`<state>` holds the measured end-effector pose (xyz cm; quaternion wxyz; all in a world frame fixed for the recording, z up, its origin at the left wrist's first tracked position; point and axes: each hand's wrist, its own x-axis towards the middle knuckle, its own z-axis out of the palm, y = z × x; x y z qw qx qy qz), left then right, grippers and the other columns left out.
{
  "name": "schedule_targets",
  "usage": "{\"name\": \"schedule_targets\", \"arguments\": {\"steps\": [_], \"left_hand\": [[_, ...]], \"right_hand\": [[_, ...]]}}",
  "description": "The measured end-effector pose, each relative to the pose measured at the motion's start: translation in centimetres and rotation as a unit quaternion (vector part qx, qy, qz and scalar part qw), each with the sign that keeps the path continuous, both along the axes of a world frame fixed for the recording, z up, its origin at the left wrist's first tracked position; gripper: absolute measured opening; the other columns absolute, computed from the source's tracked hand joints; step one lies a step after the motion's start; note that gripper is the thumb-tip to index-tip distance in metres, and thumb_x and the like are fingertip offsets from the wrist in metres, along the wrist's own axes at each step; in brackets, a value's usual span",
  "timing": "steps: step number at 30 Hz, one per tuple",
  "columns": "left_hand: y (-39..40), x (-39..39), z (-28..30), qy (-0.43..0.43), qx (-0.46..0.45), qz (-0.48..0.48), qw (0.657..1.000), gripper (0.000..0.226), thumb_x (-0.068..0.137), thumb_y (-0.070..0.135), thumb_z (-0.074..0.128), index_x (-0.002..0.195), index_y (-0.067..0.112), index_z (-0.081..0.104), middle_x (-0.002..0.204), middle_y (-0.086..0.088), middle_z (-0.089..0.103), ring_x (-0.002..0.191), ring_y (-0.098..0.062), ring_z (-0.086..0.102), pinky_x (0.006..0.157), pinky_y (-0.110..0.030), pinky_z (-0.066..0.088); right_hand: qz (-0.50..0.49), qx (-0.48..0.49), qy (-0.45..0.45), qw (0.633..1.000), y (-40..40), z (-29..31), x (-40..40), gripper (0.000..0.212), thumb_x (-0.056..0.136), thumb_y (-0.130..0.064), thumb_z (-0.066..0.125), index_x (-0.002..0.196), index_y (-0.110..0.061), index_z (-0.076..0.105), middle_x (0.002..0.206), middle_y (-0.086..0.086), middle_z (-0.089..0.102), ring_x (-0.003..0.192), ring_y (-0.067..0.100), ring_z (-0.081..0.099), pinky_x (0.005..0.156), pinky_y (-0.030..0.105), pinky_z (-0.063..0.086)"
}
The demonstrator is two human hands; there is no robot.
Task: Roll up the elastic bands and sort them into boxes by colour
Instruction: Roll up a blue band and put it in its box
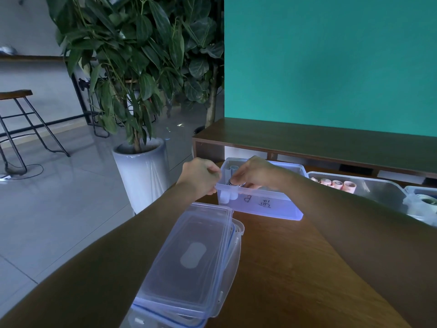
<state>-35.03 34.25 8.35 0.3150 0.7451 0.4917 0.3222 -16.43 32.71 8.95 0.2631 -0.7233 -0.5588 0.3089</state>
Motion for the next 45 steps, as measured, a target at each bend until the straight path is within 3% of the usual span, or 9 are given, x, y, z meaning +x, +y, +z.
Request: {"name": "schedule_targets", "arguments": {"steps": [3, 11, 17, 21, 30, 35, 39, 43, 45], "left_hand": [[0.2, 0.1, 0.0, -0.009, -0.008, 0.005, 1.000, 0.009, 0.094, 0.014, 0.068, 0.091, 0.016, 0.077, 0.090, -0.006, 0.073, 0.064, -0.019, 0.074, 0.051, -0.013, 0.051], [0.6, 0.2, -0.4, 0.014, 0.030, 0.008, 0.999, 0.007, 0.092, 0.021, 0.069, 0.095, 0.023, 0.076, 0.087, 0.000, 0.073, 0.069, -0.015, 0.073, 0.053, -0.021, 0.058], [0.8, 0.4, -0.6, 0.028, 0.049, 0.011, 0.998, 0.009, 0.093, 0.024, 0.067, 0.091, 0.028, 0.075, 0.084, 0.003, 0.074, 0.072, -0.014, 0.073, 0.067, -0.032, 0.063], [0.9, 0.5, -0.7, 0.036, 0.057, 0.007, 0.998, 0.010, 0.093, 0.024, 0.066, 0.089, 0.029, 0.074, 0.086, 0.005, 0.074, 0.076, -0.014, 0.072, 0.076, -0.036, 0.063], [1.0, 0.3, -0.8, 0.045, 0.054, -0.005, 0.998, 0.013, 0.094, 0.024, 0.064, 0.100, 0.027, 0.074, 0.095, 0.005, 0.073, 0.083, -0.016, 0.071, 0.080, -0.039, 0.062], [1.1, 0.3, -0.8, 0.057, 0.062, -0.006, 0.996, 0.011, 0.094, 0.027, 0.064, 0.099, 0.029, 0.074, 0.094, 0.006, 0.073, 0.082, -0.016, 0.071, 0.078, -0.038, 0.062], [1.1, 0.3, -0.7, 0.070, 0.074, -0.012, 0.995, 0.016, 0.096, 0.026, 0.062, 0.105, 0.024, 0.075, 0.097, 0.002, 0.074, 0.085, -0.017, 0.070, 0.081, -0.039, 0.062], [0.9, 0.4, -0.7, 0.075, 0.075, -0.010, 0.994, 0.016, 0.097, 0.025, 0.062, 0.107, 0.024, 0.074, 0.100, 0.001, 0.073, 0.084, -0.017, 0.070, 0.079, -0.040, 0.062], [0.9, 0.4, -0.7, 0.082, 0.077, -0.011, 0.994, 0.016, 0.097, 0.025, 0.062, 0.107, 0.024, 0.074, 0.100, 0.000, 0.073, 0.085, -0.018, 0.070, 0.079, -0.040, 0.062]], "right_hand": [[-0.021, 0.006, 0.008, 1.000, 0.4, 0.0, 0.0, 0.014, 0.084, -0.013, 0.081, 0.096, -0.009, 0.079, 0.095, 0.008, 0.076, 0.079, 0.019, 0.076, 0.065, 0.025, 0.061], [-0.043, 0.018, -0.005, 0.999, 2.1, -0.8, -0.4, 0.025, 0.085, -0.016, 0.077, 0.106, -0.001, 0.075, 0.088, 0.014, 0.078, 0.081, 0.027, 0.077, 0.085, 0.042, 0.062], [-0.056, 0.022, -0.114, 0.992, 2.3, -0.7, -1.1, 0.021, 0.084, -0.028, 0.075, 0.076, -0.010, 0.068, 0.076, 0.012, 0.077, 0.073, 0.028, 0.077, 0.078, 0.040, 0.064], [-0.080, 0.023, -0.133, 0.988, 2.2, -0.3, -1.4, 0.038, 0.086, -0.026, 0.072, 0.057, -0.018, 0.049, 0.051, 0.002, 0.058, 0.044, 0.017, 0.051, 0.055, 0.021, 0.055], [-0.062, 0.068, -0.051, 0.994, 1.9, 0.0, -1.0, 0.003, 0.089, -0.004, 0.069, 0.086, -0.003, 0.069, 0.085, 0.017, 0.075, 0.065, 0.020, 0.071, 0.066, 0.030, 0.063], [-0.076, 0.030, -0.113, 0.990, 2.0, 0.4, -0.9, 0.021, 0.091, -0.020, 0.072, 0.076, -0.009, 0.061, 0.072, 0.003, 0.073, 0.047, 0.004, 0.061, 0.058, 0.021, 0.056], [-0.085, 0.017, -0.084, 0.993, 2.2, 0.2, -0.9, 0.023, 0.089, -0.026, 0.075, 0.078, -0.012, 0.061, 0.069, -0.002, 0.075, 0.059, 0.009, 0.065, 0.081, 0.025, 0.060], [-0.090, 0.011, -0.093, 0.992, 1.7, 0.6, -1.4, 0.033, 0.088, -0.028, 0.074, 0.069, -0.017, 0.050, 0.044, -0.009, 0.061, 0.034, 0.001, 0.053, 0.037, 0.010, 0.039], [-0.092, 0.021, -0.107, 0.990, 1.5, 0.8, -1.6, 0.036, 0.088, -0.027, 0.075, 0.066, -0.018, 0.048, 0.039, -0.010, 0.055, 0.029, 0.002, 0.047, 0.032, 0.010, 0.031]]}}
